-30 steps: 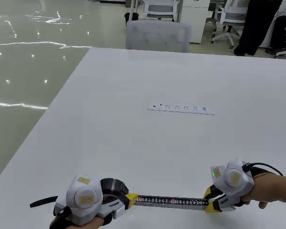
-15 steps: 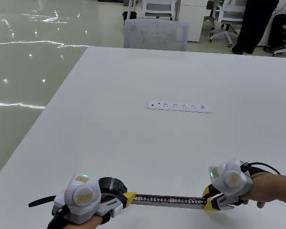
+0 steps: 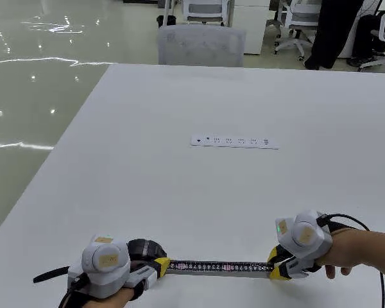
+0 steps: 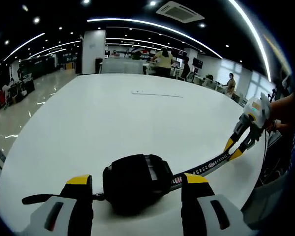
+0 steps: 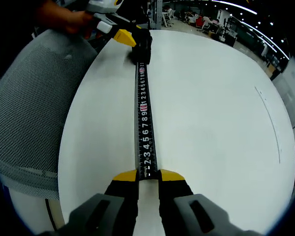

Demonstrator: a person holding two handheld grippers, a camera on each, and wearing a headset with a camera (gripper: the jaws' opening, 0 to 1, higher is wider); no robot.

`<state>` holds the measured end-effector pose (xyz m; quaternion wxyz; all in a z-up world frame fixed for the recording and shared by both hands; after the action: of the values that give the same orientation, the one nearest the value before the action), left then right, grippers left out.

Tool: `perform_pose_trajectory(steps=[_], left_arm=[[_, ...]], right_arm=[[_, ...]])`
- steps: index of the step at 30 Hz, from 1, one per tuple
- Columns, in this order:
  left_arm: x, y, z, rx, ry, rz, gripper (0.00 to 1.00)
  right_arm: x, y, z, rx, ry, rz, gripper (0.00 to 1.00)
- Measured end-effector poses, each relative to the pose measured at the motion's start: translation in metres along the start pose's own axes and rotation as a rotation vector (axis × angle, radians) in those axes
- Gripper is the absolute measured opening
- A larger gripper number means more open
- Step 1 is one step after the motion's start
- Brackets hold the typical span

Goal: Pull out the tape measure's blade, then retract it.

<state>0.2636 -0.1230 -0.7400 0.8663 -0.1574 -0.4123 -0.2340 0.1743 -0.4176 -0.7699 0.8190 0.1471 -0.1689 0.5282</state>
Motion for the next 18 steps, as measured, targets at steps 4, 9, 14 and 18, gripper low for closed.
perform_pose_trajectory(steps=[4,9,14,18], left_arm=[[-0.001,-0.005,-0.003,-0.005,0.015,0.008,0.68],[0.001,-0.007,-0.007,-0.001,0.021,0.038,0.65],[0.0,-0.008,-0.011,0.035,0.032,0.036,0.65],[-0.002,-0.006,-0.013,0.057,0.03,-0.007,0.61]], right_arm=[[0.0,0.0,0.001,-0.001,0.007,-0.014,0.13],[0.001,0.001,0.001,-0.001,0.008,-0.03,0.13],[0.0,-0.001,0.0,-0.002,0.013,-0.047,0.13],[0.001,0.001,0.0,-0.008,0.017,-0.044,0.14]])
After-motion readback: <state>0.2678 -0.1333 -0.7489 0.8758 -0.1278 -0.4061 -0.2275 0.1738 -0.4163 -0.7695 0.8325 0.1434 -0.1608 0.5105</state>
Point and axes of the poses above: the centre of the closed fingertips' face, and the gripper's own axes: z roughly backward along the fingers, y roughly to its left, x roughly out of its top, the point moved 6 cm from there along z, roughly backward along the fingers, and after that the axes turned 4 degrees about x, right-handed, at the moved point
